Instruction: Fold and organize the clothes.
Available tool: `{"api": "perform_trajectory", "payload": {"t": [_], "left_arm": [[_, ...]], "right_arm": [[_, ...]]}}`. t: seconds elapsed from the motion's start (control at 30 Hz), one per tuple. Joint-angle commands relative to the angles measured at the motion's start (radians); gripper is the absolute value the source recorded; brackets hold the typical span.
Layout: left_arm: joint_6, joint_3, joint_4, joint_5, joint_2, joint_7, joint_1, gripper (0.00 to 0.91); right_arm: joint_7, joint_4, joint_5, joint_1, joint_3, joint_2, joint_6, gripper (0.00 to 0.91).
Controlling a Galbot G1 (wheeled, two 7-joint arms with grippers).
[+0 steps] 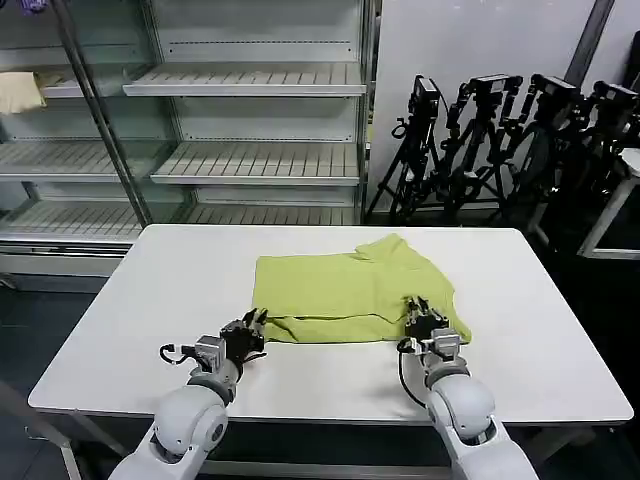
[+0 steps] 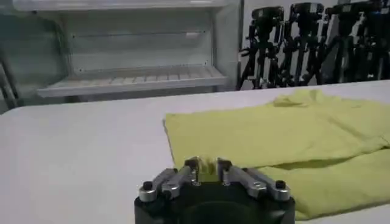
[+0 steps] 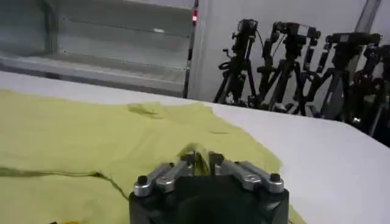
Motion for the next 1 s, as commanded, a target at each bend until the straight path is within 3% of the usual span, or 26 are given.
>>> {"api": "perform_trajectory", "payload": {"t": [0.03, 0.2, 0.33, 0.67, 0.73, 0.8, 0.83, 0.87, 0.9, 0.93, 0.97, 1.0], "left_arm": [[0.001, -0.022, -0.101, 0.000, -0.003, -0.003, 0.074, 0.907], [0.000, -0.031, -0.126, -0.005, -0.014, -0.006, 0.132, 0.907], [0.008, -0.027, -0.103, -0.026, -0.028, -0.011, 0.134, 0.907], [0.025, 0.006, -0.023, -0.037, -0.043, -0.028, 0.072, 0.907], [0.023, 0.008, -0.013, -0.036, -0.044, -0.031, 0.065, 0.675], [0.022, 0.008, 0.000, -0.037, -0.044, -0.033, 0.061, 0.191], [0.021, 0.008, 0.005, -0.037, -0.044, -0.034, 0.059, 0.060], [0.020, 0.008, 0.011, -0.038, -0.045, -0.035, 0.058, 0.030], [0.020, 0.008, 0.014, -0.038, -0.045, -0.036, 0.058, 0.030], [0.020, 0.008, 0.017, -0.037, -0.045, -0.036, 0.058, 0.030], [0.020, 0.007, 0.018, -0.037, -0.046, -0.037, 0.058, 0.030], [0.021, 0.007, 0.020, -0.037, -0.046, -0.037, 0.058, 0.030]], "right_arm": [[-0.001, 0.094, -0.019, -0.102, 0.044, 0.005, 0.099, 0.907], [-0.001, 0.171, -0.029, -0.173, 0.095, 0.005, 0.094, 0.907], [0.016, 0.187, -0.010, -0.211, 0.162, 0.001, 0.039, 0.907], [0.044, 0.107, 0.159, -0.197, 0.205, -0.015, -0.108, 0.907], [0.047, 0.096, 0.190, -0.188, 0.201, -0.016, -0.125, 0.907], [0.047, 0.088, 0.209, -0.184, 0.195, -0.017, -0.131, 0.907], [0.045, 0.084, 0.224, -0.181, 0.190, -0.019, -0.135, 0.907], [0.045, 0.081, 0.234, -0.180, 0.186, -0.020, -0.138, 0.846], [0.045, 0.080, 0.238, -0.179, 0.184, -0.020, -0.139, 0.544], [0.046, 0.078, 0.245, -0.177, 0.180, -0.020, -0.139, 0.373], [0.045, 0.075, 0.247, -0.176, 0.178, -0.020, -0.136, 0.071], [0.045, 0.075, 0.248, -0.175, 0.177, -0.020, -0.135, 0.020]]}}
